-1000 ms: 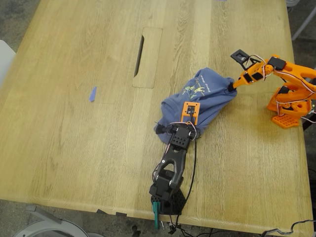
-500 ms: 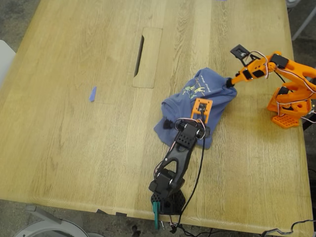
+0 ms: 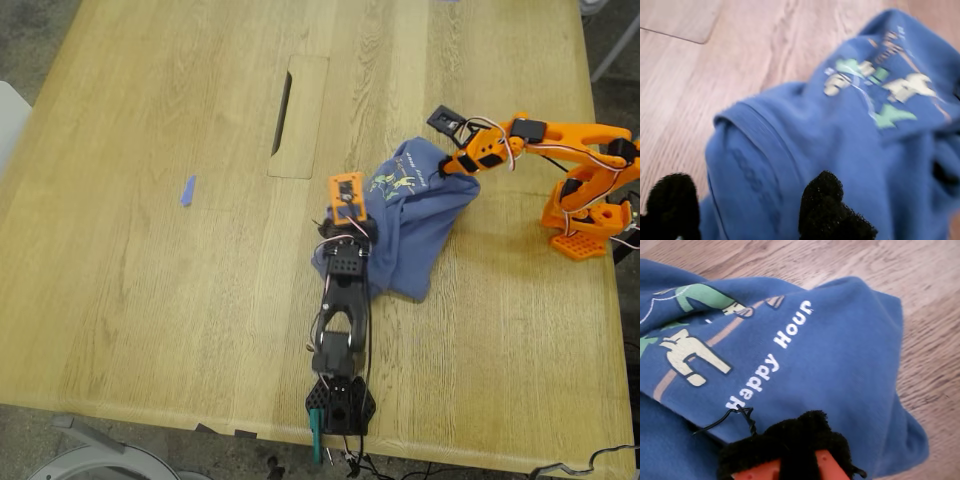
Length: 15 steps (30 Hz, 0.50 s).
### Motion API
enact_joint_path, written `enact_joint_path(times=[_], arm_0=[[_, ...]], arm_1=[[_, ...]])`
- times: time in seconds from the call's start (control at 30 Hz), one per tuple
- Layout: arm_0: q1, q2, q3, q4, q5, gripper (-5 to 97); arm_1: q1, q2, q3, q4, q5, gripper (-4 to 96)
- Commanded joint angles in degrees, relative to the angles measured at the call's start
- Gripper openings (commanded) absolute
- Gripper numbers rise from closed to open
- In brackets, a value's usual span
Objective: Fold a T-shirt
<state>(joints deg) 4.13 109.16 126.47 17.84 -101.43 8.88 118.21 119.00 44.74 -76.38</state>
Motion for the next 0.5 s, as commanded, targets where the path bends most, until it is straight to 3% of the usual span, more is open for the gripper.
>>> enact_joint_path(times=[0.0,0.17,0.3,0.47], arm_0=[[-0.7,-6.24,-5.27,-10.46,-1.32,29],[-1.32,-19.95,-12.39,-16.61,-2.9,23],[-4.22,-28.21,-17.23,-16.96,-4.83,11],[-10.37,-33.4,-20.92,-17.23,-4.83,11]], arm_1=[[-1.67,0.62,0.88,-2.55,0.26,0.1],[-3.43,9.67,19.51,-8.09,2.29,0.1],[-1.58,17.05,29.36,-8.35,2.46,0.0],[1.41,28.04,38.58,-4.66,2.72,0.0]])
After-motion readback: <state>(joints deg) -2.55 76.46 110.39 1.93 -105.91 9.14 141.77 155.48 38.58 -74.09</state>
